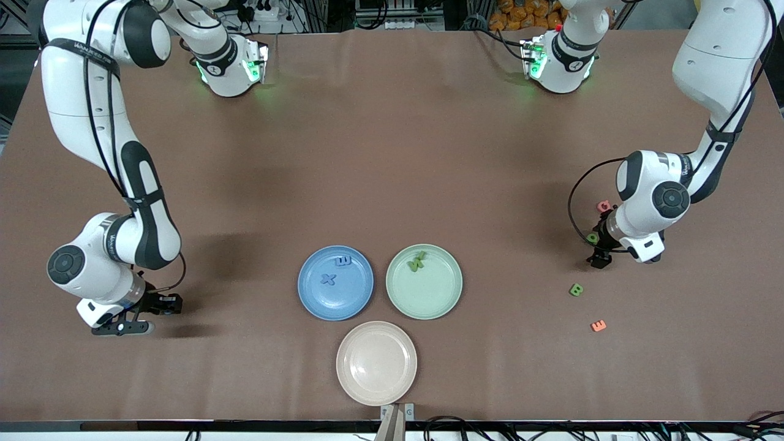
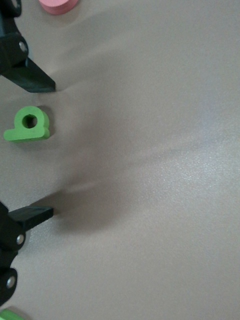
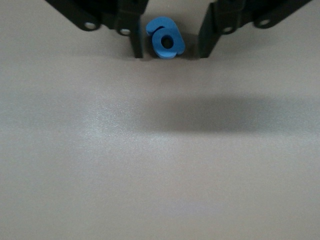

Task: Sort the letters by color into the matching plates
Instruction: 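Carry the blue e to the blue plate and green q to the green plate, then open both grippers to drop the letters onto their plates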

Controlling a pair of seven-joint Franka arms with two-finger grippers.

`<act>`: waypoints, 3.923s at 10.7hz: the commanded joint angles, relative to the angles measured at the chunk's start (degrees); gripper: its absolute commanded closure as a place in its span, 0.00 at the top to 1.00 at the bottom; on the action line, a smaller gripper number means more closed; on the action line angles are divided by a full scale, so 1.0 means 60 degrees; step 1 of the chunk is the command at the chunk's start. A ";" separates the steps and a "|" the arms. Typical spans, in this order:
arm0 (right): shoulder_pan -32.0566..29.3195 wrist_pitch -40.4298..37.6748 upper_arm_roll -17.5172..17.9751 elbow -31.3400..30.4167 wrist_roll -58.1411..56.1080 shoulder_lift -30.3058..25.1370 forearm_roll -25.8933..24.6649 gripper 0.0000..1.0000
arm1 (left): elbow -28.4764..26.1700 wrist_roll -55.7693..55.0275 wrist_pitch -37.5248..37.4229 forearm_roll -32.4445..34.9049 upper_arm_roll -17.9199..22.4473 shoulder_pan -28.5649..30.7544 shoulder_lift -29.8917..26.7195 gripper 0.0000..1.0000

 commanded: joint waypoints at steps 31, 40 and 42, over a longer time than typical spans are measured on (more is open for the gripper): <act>0.3886 -0.1049 0.1747 0.0408 0.7460 -0.0879 -0.0011 0.99 | 0.4470 0.0079 -0.0456 -0.0514 -0.1153 -0.4262 0.1090 0.00; 0.2453 -0.2613 0.1338 0.0393 0.4054 -0.1479 -0.0406 1.00 | 0.4603 -0.0331 0.0589 -0.0762 -0.1051 -0.3986 0.1224 1.00; 0.1939 -0.2937 0.0988 0.0379 0.3128 -0.1655 -0.0407 1.00 | 0.4559 -0.0346 0.0487 -0.0763 -0.1036 -0.3693 0.1180 1.00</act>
